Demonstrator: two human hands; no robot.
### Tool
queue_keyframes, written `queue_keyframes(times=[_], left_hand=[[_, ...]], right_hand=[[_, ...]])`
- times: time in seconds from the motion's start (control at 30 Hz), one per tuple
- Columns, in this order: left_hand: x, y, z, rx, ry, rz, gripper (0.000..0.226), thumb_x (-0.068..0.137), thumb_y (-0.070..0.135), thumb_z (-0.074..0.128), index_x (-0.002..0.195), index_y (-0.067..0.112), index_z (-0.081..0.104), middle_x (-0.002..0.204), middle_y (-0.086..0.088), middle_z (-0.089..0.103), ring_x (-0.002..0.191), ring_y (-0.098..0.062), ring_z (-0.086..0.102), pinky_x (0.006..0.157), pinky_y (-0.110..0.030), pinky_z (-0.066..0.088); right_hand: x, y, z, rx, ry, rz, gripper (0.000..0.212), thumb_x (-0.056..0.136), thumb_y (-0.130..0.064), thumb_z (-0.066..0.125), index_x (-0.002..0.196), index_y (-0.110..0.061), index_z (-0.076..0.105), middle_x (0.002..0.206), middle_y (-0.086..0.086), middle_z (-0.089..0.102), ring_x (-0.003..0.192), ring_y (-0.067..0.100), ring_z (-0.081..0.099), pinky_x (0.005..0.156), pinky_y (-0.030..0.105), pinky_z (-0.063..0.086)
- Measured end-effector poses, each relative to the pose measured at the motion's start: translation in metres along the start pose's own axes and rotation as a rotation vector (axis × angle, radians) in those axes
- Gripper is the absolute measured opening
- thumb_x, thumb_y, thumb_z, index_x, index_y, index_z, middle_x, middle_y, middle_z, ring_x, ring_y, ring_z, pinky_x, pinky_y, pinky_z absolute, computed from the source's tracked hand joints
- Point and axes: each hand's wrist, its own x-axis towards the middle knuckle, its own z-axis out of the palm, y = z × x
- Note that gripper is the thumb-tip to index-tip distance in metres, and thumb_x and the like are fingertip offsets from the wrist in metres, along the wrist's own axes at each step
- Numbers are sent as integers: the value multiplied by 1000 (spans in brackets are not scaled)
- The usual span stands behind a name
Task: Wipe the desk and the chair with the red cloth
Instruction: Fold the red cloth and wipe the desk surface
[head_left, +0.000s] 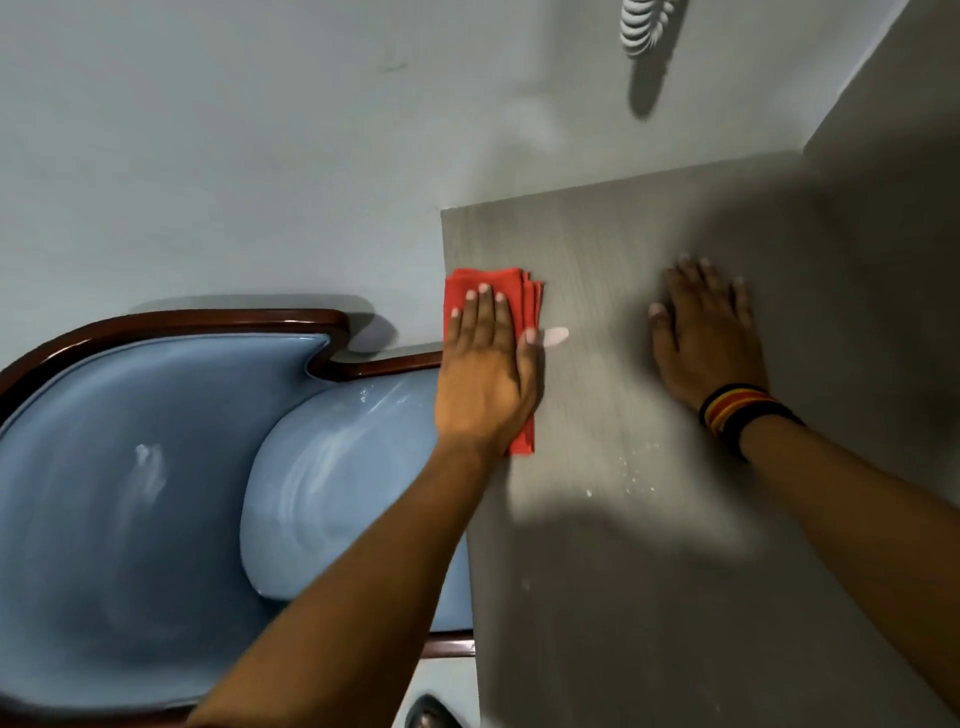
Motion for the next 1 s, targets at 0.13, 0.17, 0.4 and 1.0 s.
queue_keyframes(times=[0.13,0.17,0.4,1.0], left_hand=[[-13,-3,-4,-6,64,16,57,112,39,26,159,9,42,168,-11,37,161,-23,27,134,-41,17],[-4,-3,-6,-12,94,25,54,112,36,30,154,8,50,163,-13,45,157,-27,36,132,-42,24],[102,-5,-19,35,140,31,50,113,38,30,137,15,68,147,-8,65,132,-34,63,103,-44,52],[9,0,-9,18,107,-4,53,113,34,30,151,7,55,159,-15,51,153,-30,43,129,-43,31]], right_hand=[[-1,2,2,10,-4,0,55,106,-33,34,157,-13,34,169,8,27,159,26,18,129,52,7],[-1,2,3,5,-7,-6,55,106,-34,34,157,-13,34,169,8,27,159,26,18,129,53,7],[2,7,6,13,19,-30,60,103,-41,26,158,-16,32,170,6,25,159,23,18,130,51,6],[-4,6,5,19,28,-33,59,101,-38,27,152,-11,40,164,12,36,156,30,25,128,54,12]])
